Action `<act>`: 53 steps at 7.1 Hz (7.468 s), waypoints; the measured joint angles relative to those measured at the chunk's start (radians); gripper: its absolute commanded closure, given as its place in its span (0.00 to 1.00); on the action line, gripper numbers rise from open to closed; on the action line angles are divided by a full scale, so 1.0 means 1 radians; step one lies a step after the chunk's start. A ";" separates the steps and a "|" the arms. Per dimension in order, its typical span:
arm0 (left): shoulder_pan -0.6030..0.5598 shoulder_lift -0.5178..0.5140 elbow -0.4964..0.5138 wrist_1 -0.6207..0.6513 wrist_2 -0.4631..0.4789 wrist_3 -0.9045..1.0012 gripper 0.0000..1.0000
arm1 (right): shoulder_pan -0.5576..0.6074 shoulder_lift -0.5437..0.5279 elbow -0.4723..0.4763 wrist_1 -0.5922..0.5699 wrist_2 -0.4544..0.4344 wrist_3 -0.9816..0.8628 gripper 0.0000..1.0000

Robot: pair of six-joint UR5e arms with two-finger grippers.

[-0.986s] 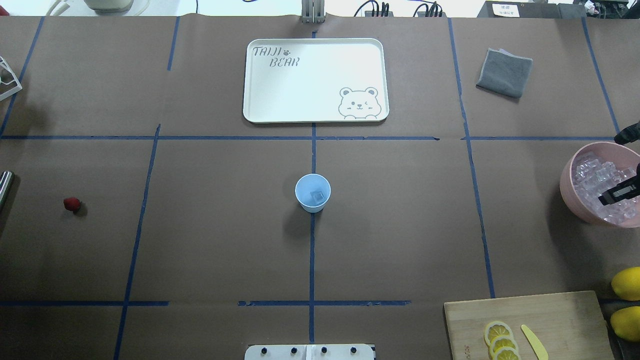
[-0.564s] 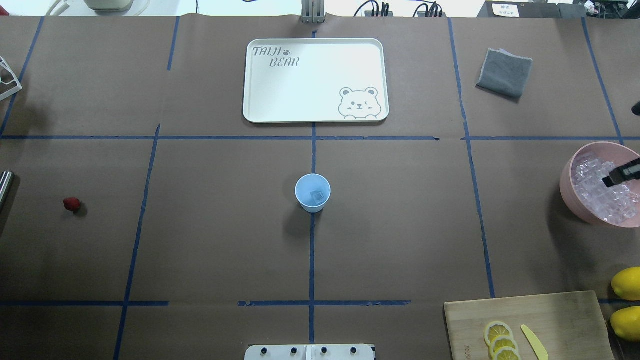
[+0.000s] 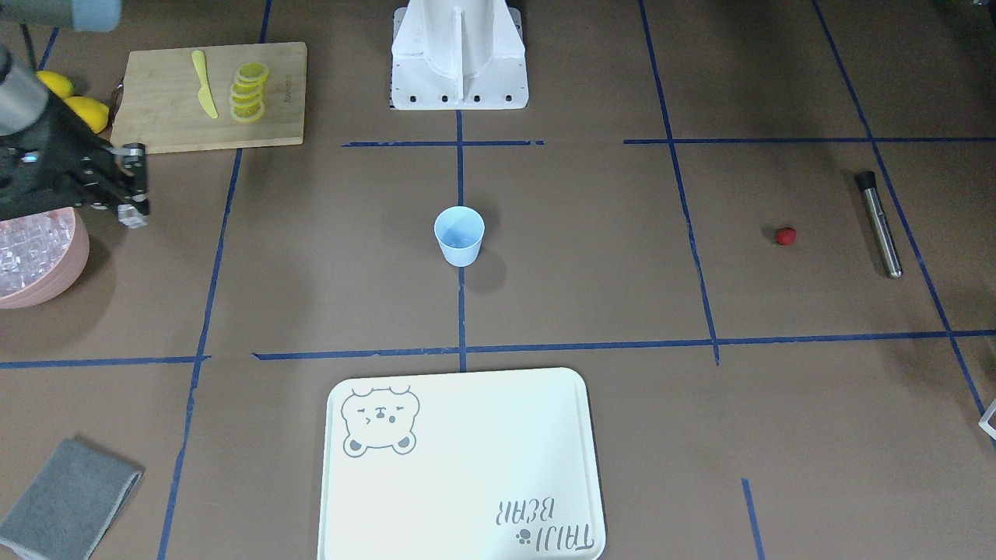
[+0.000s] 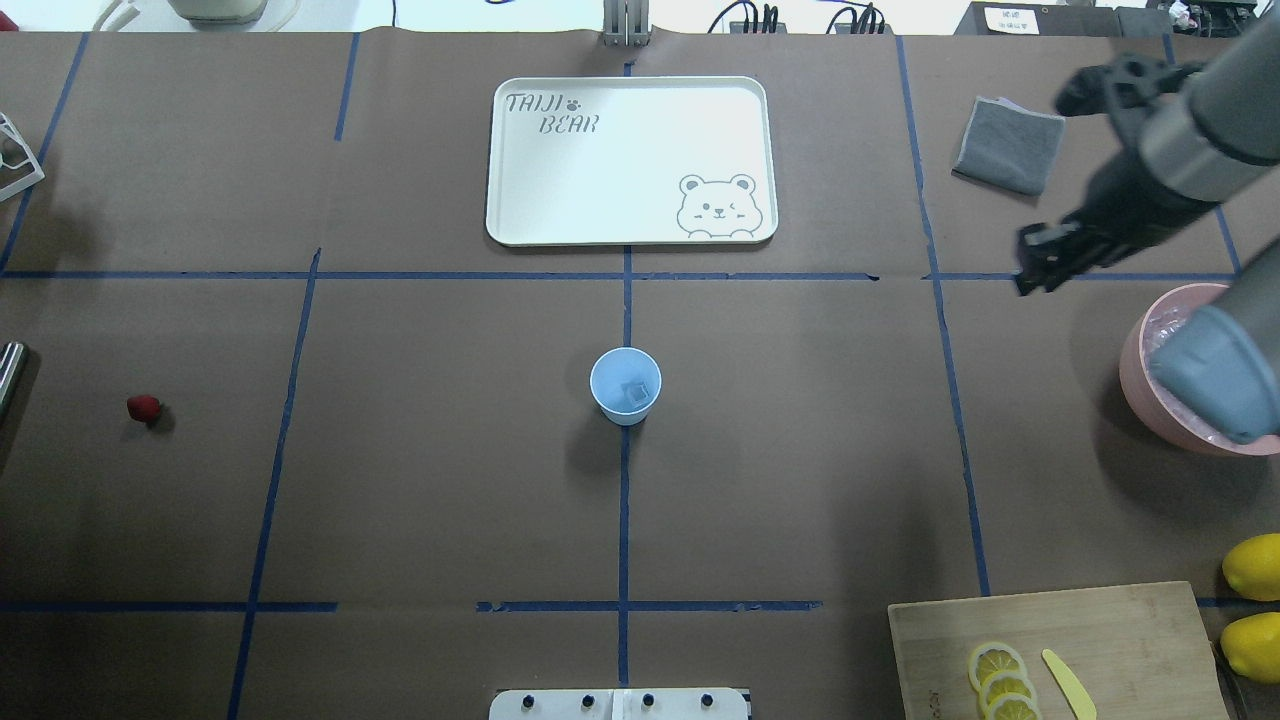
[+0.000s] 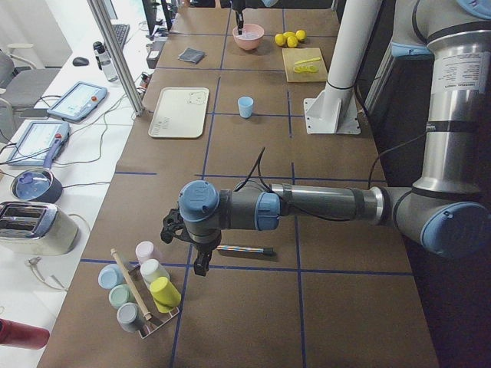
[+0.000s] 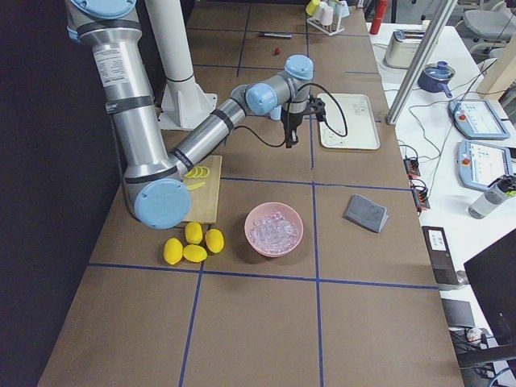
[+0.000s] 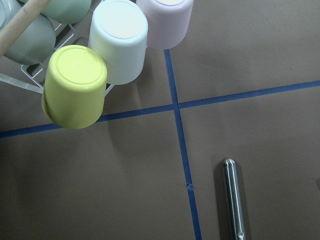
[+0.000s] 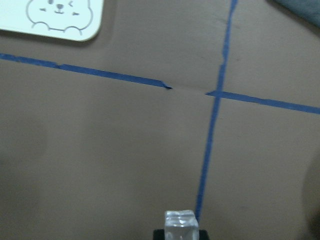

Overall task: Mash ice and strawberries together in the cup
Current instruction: 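Carry the ice cube with the right gripper over the cup, then open the right gripper to drop the ice cube into the cup, then move the right gripper back over the bowl of ice, then lower the right gripper into the bowl and grasp a third ice cube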

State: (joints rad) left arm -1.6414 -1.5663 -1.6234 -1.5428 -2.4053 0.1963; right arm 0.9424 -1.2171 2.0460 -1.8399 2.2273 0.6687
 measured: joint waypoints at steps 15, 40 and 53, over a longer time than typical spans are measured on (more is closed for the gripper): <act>0.000 -0.003 0.002 0.000 0.002 0.000 0.00 | -0.435 0.538 -0.469 0.100 -0.325 0.608 0.31; 0.000 -0.010 -0.012 0.000 0.001 -0.002 0.00 | 0.274 -0.422 -0.248 0.508 0.078 -0.250 0.01; 0.000 -0.014 -0.018 0.001 0.002 -0.002 0.00 | 0.217 -0.403 -0.371 0.533 0.028 -0.261 0.35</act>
State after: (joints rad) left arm -1.6413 -1.5799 -1.6414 -1.5416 -2.4037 0.1948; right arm 1.1597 -1.6197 1.6750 -1.3069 2.2555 0.4076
